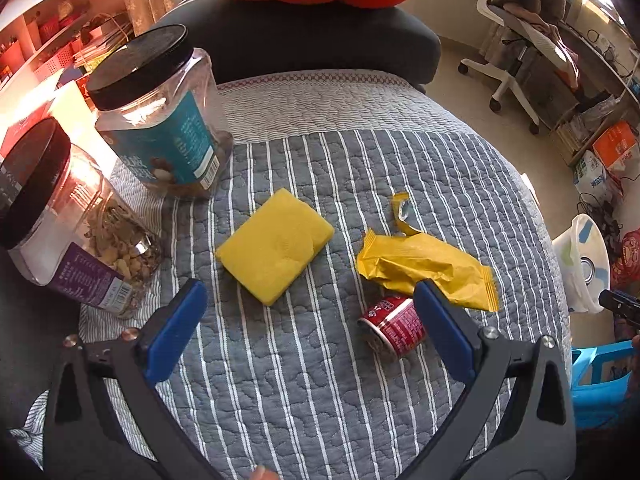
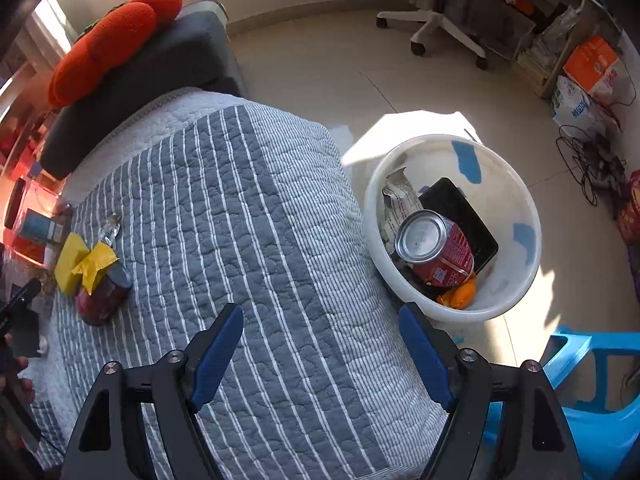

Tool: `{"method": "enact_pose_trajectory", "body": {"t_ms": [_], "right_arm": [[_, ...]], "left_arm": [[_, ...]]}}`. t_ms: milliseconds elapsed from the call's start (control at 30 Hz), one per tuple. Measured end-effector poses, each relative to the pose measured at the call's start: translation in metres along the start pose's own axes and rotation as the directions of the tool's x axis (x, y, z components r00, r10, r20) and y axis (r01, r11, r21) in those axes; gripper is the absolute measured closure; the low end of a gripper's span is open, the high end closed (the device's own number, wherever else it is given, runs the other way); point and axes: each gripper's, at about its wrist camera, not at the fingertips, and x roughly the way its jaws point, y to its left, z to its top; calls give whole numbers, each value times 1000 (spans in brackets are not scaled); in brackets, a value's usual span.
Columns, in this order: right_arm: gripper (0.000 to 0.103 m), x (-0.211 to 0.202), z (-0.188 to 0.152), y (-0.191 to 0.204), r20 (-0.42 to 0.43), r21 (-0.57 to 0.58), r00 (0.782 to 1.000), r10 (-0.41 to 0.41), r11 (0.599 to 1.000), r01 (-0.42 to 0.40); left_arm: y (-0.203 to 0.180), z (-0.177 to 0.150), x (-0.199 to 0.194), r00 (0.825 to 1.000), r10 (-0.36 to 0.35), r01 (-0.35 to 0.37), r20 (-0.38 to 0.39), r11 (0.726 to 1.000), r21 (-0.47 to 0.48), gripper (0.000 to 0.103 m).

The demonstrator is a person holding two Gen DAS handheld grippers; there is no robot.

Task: Collect trash
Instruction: 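Return the left tool to the quilt and grasp the yellow sponge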

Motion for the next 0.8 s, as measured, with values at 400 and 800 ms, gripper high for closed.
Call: {"method": "enact_pose_trajectory", "body": {"t_ms": [400,800], "right_arm": [[22,21,4,31,-36,-58,999,-1,998,-1],[22,25,-2,45,-41,-94,999,-8,996,4]], "left_arm": [[22,4,79,985,127,-105,-114,977,186,1],[7,2,66,994,17,5,-110,980,197,36]]}}
